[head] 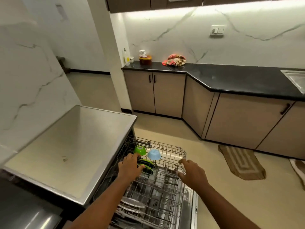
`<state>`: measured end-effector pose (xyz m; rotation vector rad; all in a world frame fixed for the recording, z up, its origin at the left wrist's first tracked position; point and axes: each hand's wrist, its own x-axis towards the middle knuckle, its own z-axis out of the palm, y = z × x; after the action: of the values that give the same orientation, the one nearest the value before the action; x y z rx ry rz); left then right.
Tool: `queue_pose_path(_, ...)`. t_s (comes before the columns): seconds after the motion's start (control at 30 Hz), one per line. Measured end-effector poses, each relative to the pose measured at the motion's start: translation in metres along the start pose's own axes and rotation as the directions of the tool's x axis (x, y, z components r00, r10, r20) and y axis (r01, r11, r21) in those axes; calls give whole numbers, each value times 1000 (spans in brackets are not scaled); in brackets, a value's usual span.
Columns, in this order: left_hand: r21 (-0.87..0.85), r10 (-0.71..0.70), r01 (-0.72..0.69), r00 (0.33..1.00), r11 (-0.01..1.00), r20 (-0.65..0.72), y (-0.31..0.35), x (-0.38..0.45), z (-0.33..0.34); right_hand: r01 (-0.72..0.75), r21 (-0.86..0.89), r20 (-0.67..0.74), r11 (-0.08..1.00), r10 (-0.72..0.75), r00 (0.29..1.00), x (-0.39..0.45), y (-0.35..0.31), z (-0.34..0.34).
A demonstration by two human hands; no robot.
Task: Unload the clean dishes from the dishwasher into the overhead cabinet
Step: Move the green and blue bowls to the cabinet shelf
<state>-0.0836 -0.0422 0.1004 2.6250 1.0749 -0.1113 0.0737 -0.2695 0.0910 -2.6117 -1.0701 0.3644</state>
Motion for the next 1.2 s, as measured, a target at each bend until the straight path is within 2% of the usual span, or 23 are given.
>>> queue_pose_path(0.13, -4, -71, 72, 995, 997, 72, 0, 34, 14, -12, 40, 53, 999, 10, 999, 38, 14, 15)
queue_pose_path(0.37, -86, -236, 245, 966, 966, 110, 2, 102, 42, 67, 29, 226, 997, -72, 972, 131, 35, 48)
queue_pose_path(0.53, -133, -411, 428, 901, 894, 137, 9, 163, 67, 124, 48, 385, 991, -133, 913, 219, 51, 76)
queue_pose_path(0.7, -157, -489, 521, 849, 839, 202, 8, 223, 97, 179, 60, 462, 982, -187, 867, 298, 65, 112)
queue_pose_path(0.83, -216, -558, 615, 783, 758, 274, -14, 271, 152, 214, 126, 545, 969, -248, 801, 346, 65, 171)
queue_pose_path(0.97, -285, -586, 644, 765, 710, 267, -27, 311, 203, 226, 198, 527, 954, -297, 796, 366, 63, 229)
queue_pose_path(1.1, -288, -627, 659, 751, 695, 206, -42, 339, 244, 289, 94, 515, 953, -295, 805, 365, 56, 274)
queue_pose_path(1.2, -269, -612, 634, 772, 724, 172, -50, 347, 257, 269, 58, 496, 961, -262, 828, 363, 53, 291)
